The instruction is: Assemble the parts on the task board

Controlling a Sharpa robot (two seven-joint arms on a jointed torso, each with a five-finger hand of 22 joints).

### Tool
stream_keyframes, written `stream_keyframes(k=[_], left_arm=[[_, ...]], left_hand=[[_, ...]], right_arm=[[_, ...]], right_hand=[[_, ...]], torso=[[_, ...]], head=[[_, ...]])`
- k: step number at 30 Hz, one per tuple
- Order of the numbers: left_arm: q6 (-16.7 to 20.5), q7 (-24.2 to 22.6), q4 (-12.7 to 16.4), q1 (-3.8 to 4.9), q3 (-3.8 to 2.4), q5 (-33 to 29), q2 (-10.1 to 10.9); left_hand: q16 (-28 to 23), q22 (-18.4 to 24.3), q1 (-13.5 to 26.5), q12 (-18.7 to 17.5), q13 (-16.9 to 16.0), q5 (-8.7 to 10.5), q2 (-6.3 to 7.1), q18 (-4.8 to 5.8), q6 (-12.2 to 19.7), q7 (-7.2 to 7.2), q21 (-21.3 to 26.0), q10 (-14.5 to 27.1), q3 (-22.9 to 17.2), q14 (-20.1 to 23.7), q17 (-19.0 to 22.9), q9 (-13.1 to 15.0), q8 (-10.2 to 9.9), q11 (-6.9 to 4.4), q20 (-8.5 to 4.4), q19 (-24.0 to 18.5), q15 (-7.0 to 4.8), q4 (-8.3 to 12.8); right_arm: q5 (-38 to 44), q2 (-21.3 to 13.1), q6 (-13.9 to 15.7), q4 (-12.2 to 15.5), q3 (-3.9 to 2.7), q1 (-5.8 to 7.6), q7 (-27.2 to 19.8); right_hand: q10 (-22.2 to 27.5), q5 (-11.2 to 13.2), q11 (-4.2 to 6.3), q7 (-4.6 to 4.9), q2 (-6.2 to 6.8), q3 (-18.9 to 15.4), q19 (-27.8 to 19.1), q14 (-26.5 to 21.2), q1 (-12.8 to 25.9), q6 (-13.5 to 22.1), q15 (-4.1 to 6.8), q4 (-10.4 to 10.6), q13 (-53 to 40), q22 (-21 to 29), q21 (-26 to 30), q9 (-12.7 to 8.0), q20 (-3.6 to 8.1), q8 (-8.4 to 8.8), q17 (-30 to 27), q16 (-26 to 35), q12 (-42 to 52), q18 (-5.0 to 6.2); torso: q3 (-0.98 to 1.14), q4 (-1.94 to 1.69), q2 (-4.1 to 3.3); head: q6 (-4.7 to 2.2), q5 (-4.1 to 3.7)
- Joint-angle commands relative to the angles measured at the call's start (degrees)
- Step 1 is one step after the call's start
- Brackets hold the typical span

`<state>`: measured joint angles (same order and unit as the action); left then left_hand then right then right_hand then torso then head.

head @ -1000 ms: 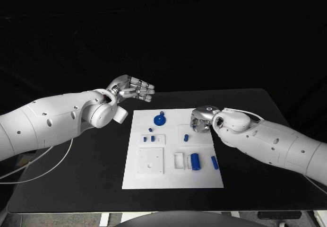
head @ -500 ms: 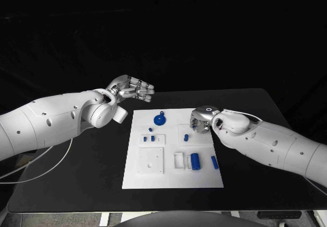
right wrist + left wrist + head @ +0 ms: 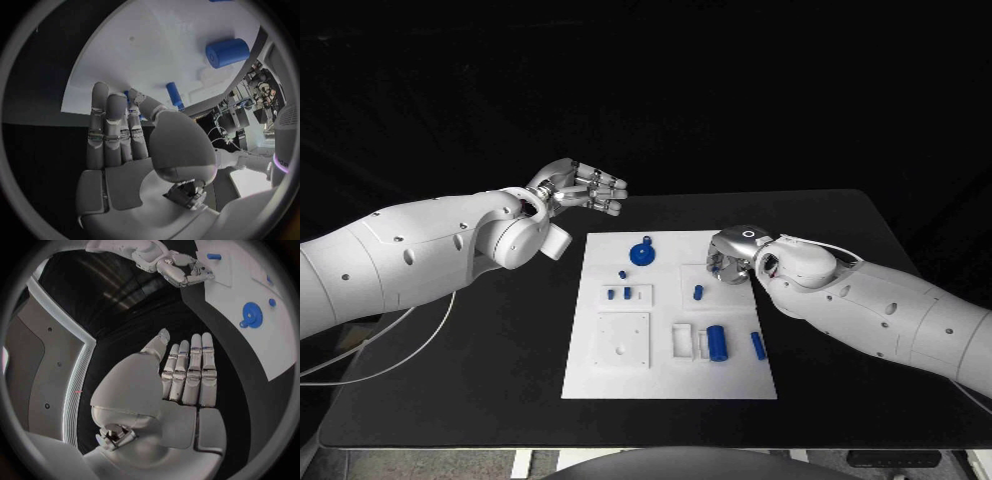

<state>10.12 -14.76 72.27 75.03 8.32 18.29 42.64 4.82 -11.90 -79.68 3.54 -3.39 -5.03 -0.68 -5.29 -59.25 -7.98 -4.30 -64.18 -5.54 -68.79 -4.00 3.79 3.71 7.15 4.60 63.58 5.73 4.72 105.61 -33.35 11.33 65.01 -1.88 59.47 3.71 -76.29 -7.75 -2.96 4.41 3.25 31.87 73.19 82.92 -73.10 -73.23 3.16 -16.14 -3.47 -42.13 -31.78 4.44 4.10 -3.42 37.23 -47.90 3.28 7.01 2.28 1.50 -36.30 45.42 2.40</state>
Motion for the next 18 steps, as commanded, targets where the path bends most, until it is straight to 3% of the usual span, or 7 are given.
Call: stream_keyframes(k=[1, 8, 18], left_arm=[[-0.7, -0.56, -0.25, 0.06, -0.04, -0.33, -0.16], [-1.09, -0.64, -0.7, 0.07, -0.04, -0.59, -0.29], [-1.5, -0.38, -0.99, 0.07, -0.04, -0.94, -0.32]], left_hand=[[-0.09, 0.06, -0.2, -0.03, 0.07, -0.22, -0.22, 0.73, -0.11, -0.16, -0.24, -0.34, -0.04, -0.34, 0.06, -0.03, -0.03, 0.02, 0.11, 0.29, -0.05, 0.31], [-0.13, 0.32, -0.15, -0.03, 0.06, -0.26, -0.15, 0.73, -0.02, -0.19, -0.29, -0.28, -0.01, -0.27, 0.06, -0.04, -0.04, 0.05, 0.13, 0.25, -0.01, 0.31], [-0.18, 0.46, -0.16, -0.03, 0.06, -0.31, -0.11, 0.75, 0.06, -0.21, -0.26, -0.18, 0.0, -0.16, 0.07, -0.04, -0.04, 0.09, 0.18, 0.17, 0.04, 0.34]], right_arm=[[-0.54, -0.5, 2.02, 0.47, -0.73, 0.12, 0.17], [-2.61, -1.55, 2.3, 1.87, -2.08, 0.14, -0.52], [-6.81, -3.11, 2.02, 4.53, -4.49, 0.15, -2.06]], right_hand=[[-1.85, -0.02, 1.53, -0.05, 0.32, 0.37, 0.13, -0.07, -0.47, -0.5, 0.43, 0.02, -0.05, -0.35, 0.4, -0.01, 0.51, -0.25, 0.07, 0.29, 0.09, 0.78], [-1.78, -0.07, 1.52, -0.04, 0.33, 0.47, 0.26, -0.04, -0.37, -0.49, 0.45, 0.05, -0.04, -1.17, 0.98, -0.05, 0.54, -0.24, 0.12, 0.39, 0.09, 0.73], [-1.71, -0.47, 1.5, -0.02, 0.2, 0.17, 0.48, -0.04, -0.31, -0.44, 0.54, 0.05, -0.04, -1.86, 1.68, -0.04, 0.63, -0.24, 0.12, 0.52, 0.09, 0.62]], torso=[[0.1, 0.08, 0.02], [0.04, 0.05, -0.06], [0.14, 0.05, -0.1]], head=[[-0.23, 0.15], [-0.33, 0.23], [-0.19, 0.51]])
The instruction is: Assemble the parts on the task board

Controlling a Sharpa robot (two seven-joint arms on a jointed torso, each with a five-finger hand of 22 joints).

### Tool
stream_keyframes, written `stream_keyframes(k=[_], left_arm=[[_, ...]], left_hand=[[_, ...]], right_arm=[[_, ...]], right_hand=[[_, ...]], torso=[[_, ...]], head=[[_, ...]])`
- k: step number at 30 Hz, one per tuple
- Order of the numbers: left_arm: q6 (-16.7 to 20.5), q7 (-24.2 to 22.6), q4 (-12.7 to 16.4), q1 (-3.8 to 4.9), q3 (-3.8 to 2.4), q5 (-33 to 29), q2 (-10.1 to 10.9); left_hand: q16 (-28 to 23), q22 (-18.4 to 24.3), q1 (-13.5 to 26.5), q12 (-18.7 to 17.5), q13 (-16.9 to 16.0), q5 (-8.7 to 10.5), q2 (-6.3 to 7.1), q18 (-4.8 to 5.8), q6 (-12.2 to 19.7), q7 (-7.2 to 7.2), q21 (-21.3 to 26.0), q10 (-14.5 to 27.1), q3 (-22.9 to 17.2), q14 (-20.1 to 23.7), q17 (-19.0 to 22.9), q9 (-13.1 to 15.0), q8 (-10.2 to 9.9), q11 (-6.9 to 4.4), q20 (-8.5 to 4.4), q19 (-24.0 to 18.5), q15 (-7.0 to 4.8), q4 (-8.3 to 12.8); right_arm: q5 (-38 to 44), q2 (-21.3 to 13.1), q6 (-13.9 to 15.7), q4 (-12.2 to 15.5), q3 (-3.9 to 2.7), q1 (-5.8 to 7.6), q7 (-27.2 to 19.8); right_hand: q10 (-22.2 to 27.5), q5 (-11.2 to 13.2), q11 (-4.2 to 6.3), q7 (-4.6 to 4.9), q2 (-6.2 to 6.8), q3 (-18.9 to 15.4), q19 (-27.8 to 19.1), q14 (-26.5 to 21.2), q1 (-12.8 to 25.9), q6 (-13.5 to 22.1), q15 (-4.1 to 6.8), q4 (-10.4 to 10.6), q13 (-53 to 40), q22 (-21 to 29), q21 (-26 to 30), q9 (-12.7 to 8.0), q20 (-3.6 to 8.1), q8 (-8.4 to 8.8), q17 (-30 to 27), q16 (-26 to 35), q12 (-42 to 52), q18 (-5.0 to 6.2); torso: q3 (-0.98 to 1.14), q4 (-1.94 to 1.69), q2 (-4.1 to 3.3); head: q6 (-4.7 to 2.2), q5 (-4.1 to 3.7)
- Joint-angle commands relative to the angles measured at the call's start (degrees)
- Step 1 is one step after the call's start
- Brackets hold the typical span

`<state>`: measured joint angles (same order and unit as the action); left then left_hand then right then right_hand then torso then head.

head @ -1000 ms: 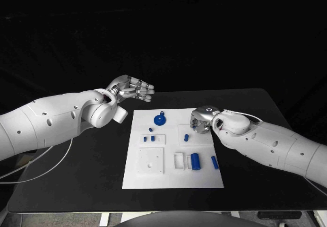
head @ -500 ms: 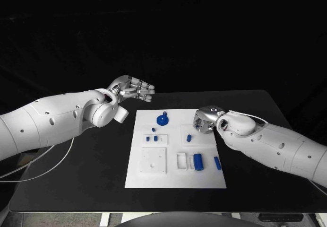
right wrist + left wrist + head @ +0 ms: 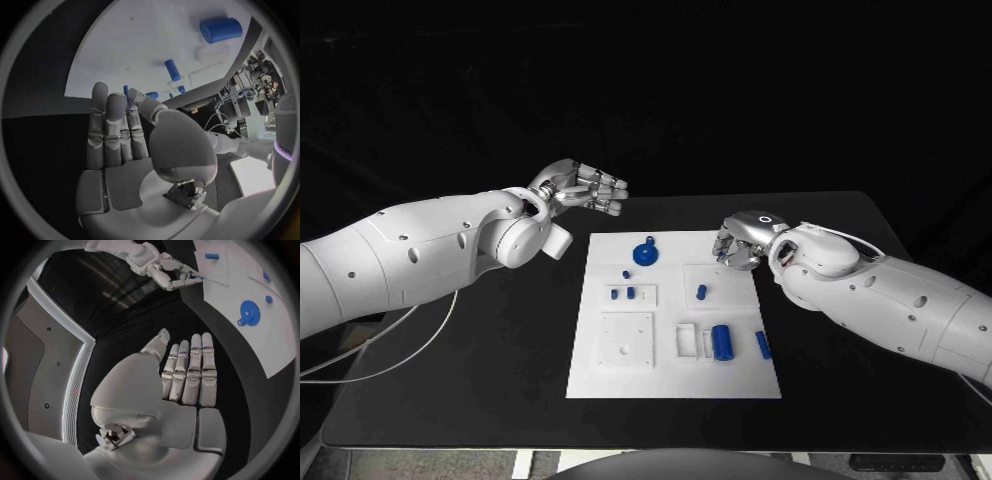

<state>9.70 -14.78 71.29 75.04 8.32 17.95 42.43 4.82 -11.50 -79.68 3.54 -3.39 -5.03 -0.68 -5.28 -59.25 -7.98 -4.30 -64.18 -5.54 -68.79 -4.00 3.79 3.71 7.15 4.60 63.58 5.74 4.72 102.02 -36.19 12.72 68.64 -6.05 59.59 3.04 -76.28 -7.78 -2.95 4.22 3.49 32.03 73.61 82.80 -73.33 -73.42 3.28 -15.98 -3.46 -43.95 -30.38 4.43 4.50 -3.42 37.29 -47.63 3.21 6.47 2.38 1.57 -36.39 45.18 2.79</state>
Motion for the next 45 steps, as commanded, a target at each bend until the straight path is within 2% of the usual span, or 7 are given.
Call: stream_keyframes(k=[1, 7, 13, 20, 26, 35, 45], left_arm=[[-1.07, -0.37, -0.03, 0.06, -0.04, -0.6, -0.11], [-0.58, -0.56, -0.11, 0.06, -0.04, -0.66, -0.14], [-0.05, -0.71, 0.03, 0.06, -0.04, -0.81, -0.32], [0.35, -0.81, 0.37, 0.06, -0.04, -0.86, -0.64], [1.2, -1.16, 0.56, 0.06, -0.04, -0.92, -1.02], [0.7, -1.43, 0.46, 0.06, -0.04, -1.28, -1.62], [0.75, -1.54, 0.49, 0.06, -0.05, -1.33, -1.81]], left_hand=[[-0.18, 0.05, -0.16, -0.03, 0.06, -0.31, -0.11, 0.74, 0.06, -0.22, -0.26, -0.18, 0.0, -0.16, 0.07, -0.04, -0.04, 0.09, 0.18, 0.18, 0.04, 0.34], [-0.18, 0.05, -0.16, -0.03, 0.06, -0.31, -0.11, 0.74, 0.06, -0.22, -0.26, -0.18, 0.0, -0.16, 0.07, -0.04, -0.04, 0.09, 0.18, 0.18, 0.04, 0.34], [-0.16, 0.2, -0.26, -0.02, 0.06, -0.46, -0.16, 0.71, 0.05, -0.21, -0.31, -0.21, -0.07, -0.15, 0.05, -0.03, -0.03, 0.07, 0.17, 0.18, 0.03, 0.39], [-0.14, 0.26, -0.28, -0.02, 0.07, -0.5, -0.18, 0.71, -0.01, -0.19, -0.35, -0.25, -0.13, -0.18, 0.06, -0.04, -0.03, 0.06, 0.16, 0.21, 0.01, 0.41], [-0.12, 0.33, -0.28, -0.01, 0.06, -0.51, -0.17, 0.69, -0.04, -0.19, -0.43, -0.32, -0.18, -0.22, 0.05, -0.03, -0.03, 0.03, 0.12, 0.26, -0.01, 0.42], [-0.17, 0.41, -0.5, -0.03, 0.07, -0.99, -0.27, 0.7, -0.05, -0.21, -0.45, -0.3, -0.43, -0.15, 0.07, -0.04, -0.04, 0.04, 0.09, 0.18, -0.02, 0.58], [-0.18, 0.42, -0.35, -0.04, 0.07, -1.11, -0.24, 0.7, -0.06, -0.21, -0.59, -0.29, -0.74, -0.16, 0.07, -0.04, -0.03, 0.04, 0.09, 0.12, -0.01, 0.72]], right_arm=[[-3.64, -0.36, 0.76, 1.21, -0.44, 0.03, -1.58], [-6.45, -0.58, 2.1, 4.55, -1.01, 0.03, -3.22], [-4.57, 0.72, 0.76, 8.21, -1.14, 0.0, -2.47], [-0.42, 2.97, -0.11, 10.51, -0.82, -0.42, -0.61], [2.37, 5.1, -0.24, 11.46, 0.63, -1.1, 0.58], [4.21, 7.78, -2.62, 10.98, 3.98, -2.23, 2.02], [5.06, 9.25, -3.94, 10.51, 5.32, -3.64, 3.15]], right_hand=[[-1.72, -0.44, 1.5, 0.17, -0.04, 0.01, 0.06, 0.08, -0.08, -0.25, 0.42, -0.11, -0.05, -0.05, 0.27, -0.03, 0.23, -0.24, 0.05, 0.24, 0.16, 1.16], [-1.66, -1.37, 1.48, 0.17, -0.28, -0.69, 0.39, 0.06, -0.08, -0.18, 0.52, -0.16, -0.04, -0.65, 1.18, -0.02, 0.39, -0.26, 0.09, 0.38, 0.15, 0.97], [-1.57, -1.46, 1.46, 0.2, -0.33, -0.73, 0.53, 0.1, -0.17, -0.1, 0.49, -0.18, -0.04, -0.91, 1.42, -0.03, 0.39, -0.24, 0.11, 0.4, 0.15, 0.97], [-1.61, -1.4, 1.48, 0.19, -0.36, -0.85, 0.76, 0.11, -0.19, -0.13, 0.48, -0.19, -0.04, -1.35, 1.84, -0.02, 0.37, -0.24, 0.27, 0.27, 0.15, 0.99], [-1.68, -0.91, 1.49, 0.17, -0.23, -0.57, 0.9, 0.12, -0.23, -0.22, 0.49, -0.22, -0.04, -2.02, 2.17, -0.02, 0.38, -0.25, 0.34, 0.17, 0.16, 1.0], [-1.67, -1.66, 1.51, 0.16, -0.21, -0.46, 1.04, 0.12, 0.12, -0.21, 0.51, -0.18, -0.04, -2.65, 2.74, -0.01, 0.38, -0.26, 0.29, 0.23, 0.16, 0.98], [-1.68, -1.79, 1.52, 0.16, -0.25, -0.26, 1.38, 0.13, 0.35, -0.19, 0.52, -0.18, -0.03, -3.24, 3.49, 0.03, 0.4, -0.25, 0.26, 0.2, 0.15, 0.95]], torso=[[0.04, 0.01, 0.0], [0.01, 0.11, 0.06], [-0.06, 0.05, 0.13], [-0.16, -0.07, 0.03], [-0.1, -0.21, -0.04], [-0.13, -0.06, -0.02], [-0.01, -0.14, -0.04]], head=[[0.06, 0.19], [0.0, 1.17], [0.17, 1.97], [0.6, 4.18], [0.97, 5.51], [2.1, 7.07], [2.51, 8.17]])
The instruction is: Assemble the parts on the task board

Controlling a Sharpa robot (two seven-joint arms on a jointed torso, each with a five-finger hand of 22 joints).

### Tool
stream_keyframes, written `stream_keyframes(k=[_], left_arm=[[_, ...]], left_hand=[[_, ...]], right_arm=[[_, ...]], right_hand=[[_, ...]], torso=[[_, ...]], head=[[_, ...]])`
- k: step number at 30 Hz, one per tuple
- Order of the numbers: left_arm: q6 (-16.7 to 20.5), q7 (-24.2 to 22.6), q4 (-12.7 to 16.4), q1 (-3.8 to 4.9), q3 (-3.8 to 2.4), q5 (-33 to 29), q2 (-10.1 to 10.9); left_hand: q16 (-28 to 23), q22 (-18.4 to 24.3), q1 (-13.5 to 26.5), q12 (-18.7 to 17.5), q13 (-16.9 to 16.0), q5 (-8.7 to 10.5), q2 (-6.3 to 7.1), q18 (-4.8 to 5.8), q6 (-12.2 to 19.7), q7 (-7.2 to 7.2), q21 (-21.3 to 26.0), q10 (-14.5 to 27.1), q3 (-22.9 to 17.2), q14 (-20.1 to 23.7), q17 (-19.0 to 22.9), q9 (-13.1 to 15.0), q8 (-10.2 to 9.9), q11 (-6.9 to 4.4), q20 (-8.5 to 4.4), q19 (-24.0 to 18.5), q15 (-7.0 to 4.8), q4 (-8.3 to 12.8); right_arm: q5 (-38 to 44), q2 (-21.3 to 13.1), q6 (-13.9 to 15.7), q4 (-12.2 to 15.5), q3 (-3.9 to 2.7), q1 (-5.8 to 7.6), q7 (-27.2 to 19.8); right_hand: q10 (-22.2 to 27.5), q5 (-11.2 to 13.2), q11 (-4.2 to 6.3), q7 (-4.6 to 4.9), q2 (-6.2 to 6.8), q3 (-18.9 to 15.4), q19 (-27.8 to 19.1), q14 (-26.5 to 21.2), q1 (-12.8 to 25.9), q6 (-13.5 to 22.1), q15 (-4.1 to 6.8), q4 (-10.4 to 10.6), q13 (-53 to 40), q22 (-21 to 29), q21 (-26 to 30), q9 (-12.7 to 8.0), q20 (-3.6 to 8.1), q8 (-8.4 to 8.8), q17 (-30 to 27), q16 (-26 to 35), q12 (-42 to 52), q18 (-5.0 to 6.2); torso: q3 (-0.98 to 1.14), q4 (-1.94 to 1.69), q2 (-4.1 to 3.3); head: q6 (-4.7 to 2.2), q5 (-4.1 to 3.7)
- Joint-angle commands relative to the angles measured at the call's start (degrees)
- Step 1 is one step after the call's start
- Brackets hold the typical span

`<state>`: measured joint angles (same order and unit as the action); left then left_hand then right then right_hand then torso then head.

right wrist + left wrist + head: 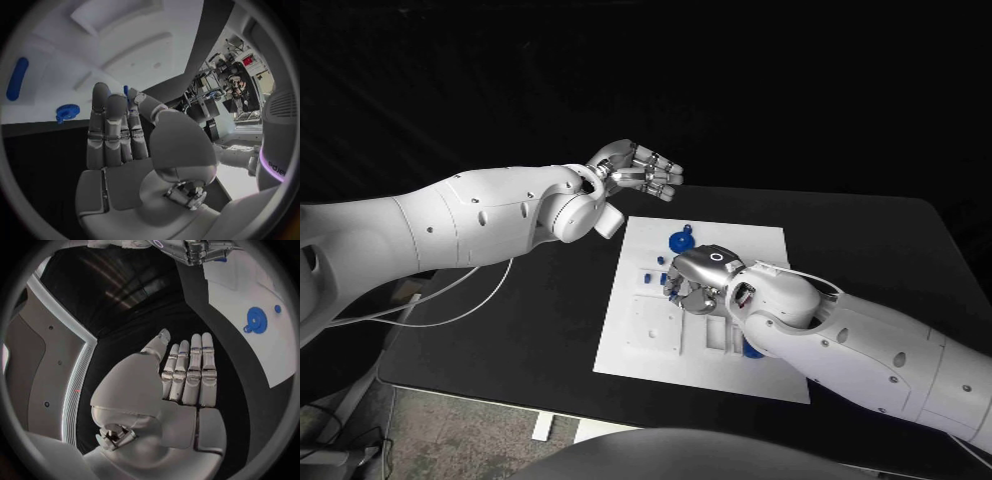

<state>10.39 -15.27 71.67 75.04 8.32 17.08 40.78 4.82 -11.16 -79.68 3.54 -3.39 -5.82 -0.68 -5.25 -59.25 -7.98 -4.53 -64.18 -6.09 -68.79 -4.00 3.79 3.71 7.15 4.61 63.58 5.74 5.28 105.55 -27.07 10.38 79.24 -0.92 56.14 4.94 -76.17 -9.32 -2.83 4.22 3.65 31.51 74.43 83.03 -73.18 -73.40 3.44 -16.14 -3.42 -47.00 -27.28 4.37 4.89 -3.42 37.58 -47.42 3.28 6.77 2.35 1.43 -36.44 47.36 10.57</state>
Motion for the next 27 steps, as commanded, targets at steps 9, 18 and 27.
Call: stream_keyframes(k=[9, 18, 27], left_arm=[[0.02, -1.02, 0.15, 0.06, -0.05, -0.46, -0.24], [-0.14, -0.86, 0.09, 0.06, -0.05, -0.46, -0.11], [-0.23, -0.73, -0.12, 0.06, -0.05, -0.46, -0.21]], left_hand=[[-0.18, 0.08, -0.35, -0.03, 0.07, -0.33, -0.24, 0.68, -0.06, -0.21, -0.36, -0.29, -0.18, -0.16, 0.07, -0.04, -0.03, 0.04, 0.08, 0.12, -0.01, 0.16], [-0.2, 0.08, -0.22, -0.03, 0.07, -0.3, -0.21, 0.69, -0.07, -0.2, -0.52, -0.31, -0.5, -0.13, 0.07, -0.05, -0.04, 0.03, 0.08, 0.01, -0.01, 0.23], [-0.2, 0.08, -0.22, -0.03, 0.07, -0.3, -0.21, 0.69, -0.07, -0.2, -0.52, -0.31, -0.5, -0.13, 0.07, -0.05, -0.04, 0.03, 0.08, 0.01, -0.01, 0.23]], right_arm=[[1.66, 0.25, -2.22, -0.09, 0.95, -1.12, 1.43], [1.8, 0.13, -2.47, 0.06, 1.1, -1.69, 1.6], [1.86, 0.09, -2.69, 0.15, 1.11, -1.89, 1.63]], right_hand=[[-1.8, -0.24, 1.4, 0.16, -0.41, 0.26, 0.56, -0.1, 0.2, -0.21, 0.37, -0.03, -0.08, -0.19, 0.4, 0.1, 0.01, -0.25, -0.02, -0.01, 0.08, 0.65], [-1.8, -0.24, 1.4, 0.16, -0.41, 0.26, 0.56, -0.1, 0.2, -0.21, 0.37, -0.03, -0.08, -0.19, 0.4, 0.1, 0.01, -0.25, -0.02, -0.01, 0.08, 0.65], [-1.8, -0.24, 1.4, 0.16, -0.41, 0.26, 0.56, -0.1, 0.2, -0.21, 0.37, -0.03, -0.08, -0.19, 0.4, 0.1, 0.01, -0.25, -0.02, -0.01, 0.08, 0.65]], torso=[[0.04, 0.09, 0.02], [0.02, 0.08, 0.01], [0.05, 0.12, 0.01]], head=[[0.74, 0.94], [0.85, 0.9], [1.17, 0.88]])
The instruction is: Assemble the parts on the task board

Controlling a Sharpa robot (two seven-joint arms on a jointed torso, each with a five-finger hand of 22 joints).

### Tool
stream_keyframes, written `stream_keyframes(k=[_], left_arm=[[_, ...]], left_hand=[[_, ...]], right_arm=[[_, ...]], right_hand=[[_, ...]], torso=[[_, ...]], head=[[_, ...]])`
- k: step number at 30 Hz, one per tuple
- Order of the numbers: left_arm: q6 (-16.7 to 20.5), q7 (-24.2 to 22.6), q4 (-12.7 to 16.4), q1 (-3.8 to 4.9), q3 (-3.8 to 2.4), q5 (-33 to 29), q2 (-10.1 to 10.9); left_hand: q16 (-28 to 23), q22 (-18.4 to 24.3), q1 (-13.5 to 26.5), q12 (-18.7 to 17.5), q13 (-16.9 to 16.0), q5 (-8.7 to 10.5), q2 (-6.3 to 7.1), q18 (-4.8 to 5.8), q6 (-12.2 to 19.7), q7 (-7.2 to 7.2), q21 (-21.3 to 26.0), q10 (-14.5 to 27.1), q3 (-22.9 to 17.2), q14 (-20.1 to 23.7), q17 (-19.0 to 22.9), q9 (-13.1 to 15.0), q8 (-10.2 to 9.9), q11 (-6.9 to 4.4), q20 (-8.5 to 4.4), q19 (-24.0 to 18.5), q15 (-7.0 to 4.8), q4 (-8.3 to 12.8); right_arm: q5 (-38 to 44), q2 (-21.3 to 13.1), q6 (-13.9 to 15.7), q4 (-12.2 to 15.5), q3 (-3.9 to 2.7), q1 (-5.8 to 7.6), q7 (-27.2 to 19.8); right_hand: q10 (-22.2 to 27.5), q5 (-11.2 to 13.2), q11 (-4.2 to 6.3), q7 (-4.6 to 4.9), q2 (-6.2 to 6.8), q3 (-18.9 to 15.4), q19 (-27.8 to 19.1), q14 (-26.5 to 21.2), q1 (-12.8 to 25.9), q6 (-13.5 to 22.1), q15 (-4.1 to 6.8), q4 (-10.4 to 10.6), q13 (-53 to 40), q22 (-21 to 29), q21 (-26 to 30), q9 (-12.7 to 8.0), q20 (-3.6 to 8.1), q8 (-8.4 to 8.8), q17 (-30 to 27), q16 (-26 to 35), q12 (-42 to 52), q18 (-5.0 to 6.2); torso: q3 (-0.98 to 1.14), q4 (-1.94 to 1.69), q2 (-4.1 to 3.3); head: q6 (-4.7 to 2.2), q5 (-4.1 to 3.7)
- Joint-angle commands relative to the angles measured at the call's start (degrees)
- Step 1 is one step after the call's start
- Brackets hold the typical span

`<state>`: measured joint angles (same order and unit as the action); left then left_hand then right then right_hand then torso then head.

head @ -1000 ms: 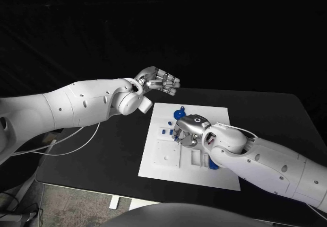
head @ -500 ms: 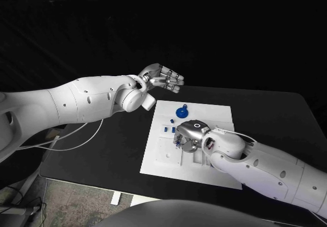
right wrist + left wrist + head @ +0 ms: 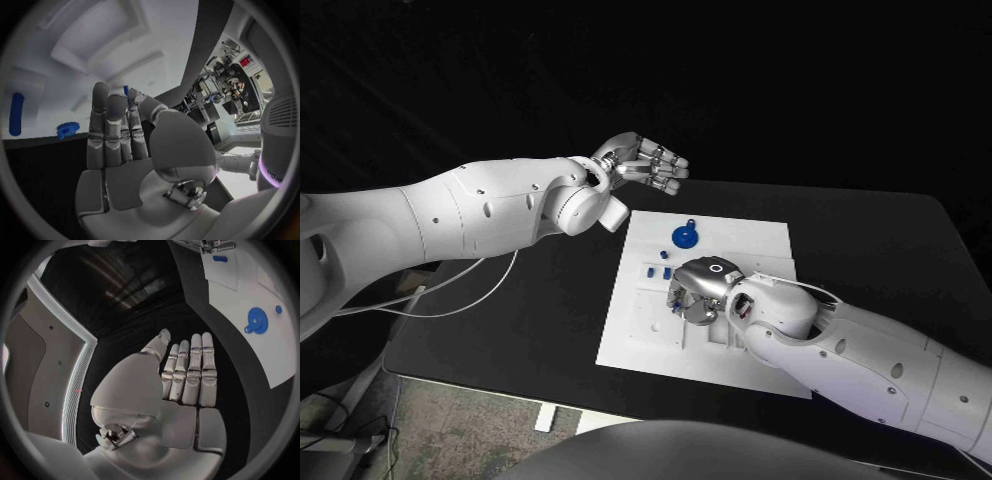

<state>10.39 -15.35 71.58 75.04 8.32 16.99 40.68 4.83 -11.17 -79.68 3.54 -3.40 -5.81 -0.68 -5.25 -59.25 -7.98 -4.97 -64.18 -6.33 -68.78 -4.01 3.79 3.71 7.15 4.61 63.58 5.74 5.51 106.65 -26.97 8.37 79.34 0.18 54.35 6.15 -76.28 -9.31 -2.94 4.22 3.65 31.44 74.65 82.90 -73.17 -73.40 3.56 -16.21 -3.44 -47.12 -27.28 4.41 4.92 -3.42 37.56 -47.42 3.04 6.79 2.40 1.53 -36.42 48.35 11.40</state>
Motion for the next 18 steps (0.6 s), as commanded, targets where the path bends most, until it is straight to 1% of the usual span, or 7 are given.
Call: stream_keyframes(k=[1, 6, 12, 18], left_arm=[[-0.24, -0.64, -0.04, 0.06, -0.04, -0.37, -0.1], [-0.37, -0.57, -0.06, 0.06, -0.04, -0.37, -0.09], [-0.43, -0.5, -0.06, 0.06, -0.04, -0.37, -0.05], [-0.57, -0.44, -0.04, 0.06, -0.04, -0.37, -0.08]], left_hand=[[-0.2, 0.09, -0.22, -0.03, 0.07, -0.3, -0.21, 0.68, -0.08, -0.2, -0.08, -0.31, -0.26, -0.13, 0.08, -0.04, -0.04, 0.03, 0.08, 0.01, -0.01, 0.0], [-0.21, 0.1, -0.2, -0.03, 0.07, -0.27, -0.19, 0.69, -0.07, -0.2, -0.13, -0.29, -0.34, -0.11, 0.08, -0.04, -0.04, 0.04, 0.09, -0.05, 0.0, 0.0], [-0.22, 0.11, -0.19, -0.03, 0.07, -0.25, -0.18, 0.69, -0.07, -0.2, -0.15, -0.28, -0.38, -0.1, 0.08, -0.04, -0.04, 0.05, 0.1, -0.08, 0.0, -0.01], [-0.22, 0.11, -0.19, -0.03, 0.07, -0.25, -0.18, 0.69, -0.07, -0.2, -0.15, -0.28, -0.38, -0.1, 0.08, -0.04, -0.04, 0.05, 0.1, -0.08, 0.0, -0.01]], right_arm=[[0.79, 0.02, -0.71, 0.02, 0.01, -0.13, 0.43], [0.88, 0.14, -0.75, -0.17, 0.03, -0.28, 0.44], [1.12, 0.28, -0.75, -0.28, 0.06, -0.45, 0.5], [1.67, 0.46, -0.75, -0.5, 0.13, -0.51, 0.86]], right_hand=[[-1.69, -0.25, 1.51, 0.16, -0.41, 0.34, 0.34, 0.02, 0.19, -0.22, 0.25, 0.05, -0.06, -0.07, 0.4, 0.06, -0.02, -0.25, -0.01, -0.01, 0.31, 0.63], [-1.69, -0.25, 1.51, 0.16, -0.41, 0.34, 0.34, 0.02, 0.19, -0.22, 0.25, 0.05, -0.06, -0.07, 0.4, 0.06, -0.02, -0.25, -0.01, -0.01, 0.31, 0.63], [-1.69, -0.25, 1.51, 0.16, -0.41, 0.34, 0.34, 0.02, 0.19, -0.22, 0.25, 0.05, -0.06, -0.07, 0.4, 0.06, -0.02, -0.25, -0.01, -0.01, 0.31, 0.63], [-1.69, -0.25, 1.51, 0.16, -0.41, 0.34, 0.34, 0.02, 0.19, -0.22, 0.25, 0.05, -0.06, -0.07, 0.4, 0.06, -0.02, -0.25, -0.01, -0.01, 0.31, 0.63]], torso=[[0.02, 0.01, -0.01], [0.03, -0.06, -0.04], [-0.02, -0.02, 0.02], [-0.04, -0.05, 0.01]], head=[[0.18, 0.07], [0.28, -0.08], [0.43, -0.14], [0.43, -0.23]])
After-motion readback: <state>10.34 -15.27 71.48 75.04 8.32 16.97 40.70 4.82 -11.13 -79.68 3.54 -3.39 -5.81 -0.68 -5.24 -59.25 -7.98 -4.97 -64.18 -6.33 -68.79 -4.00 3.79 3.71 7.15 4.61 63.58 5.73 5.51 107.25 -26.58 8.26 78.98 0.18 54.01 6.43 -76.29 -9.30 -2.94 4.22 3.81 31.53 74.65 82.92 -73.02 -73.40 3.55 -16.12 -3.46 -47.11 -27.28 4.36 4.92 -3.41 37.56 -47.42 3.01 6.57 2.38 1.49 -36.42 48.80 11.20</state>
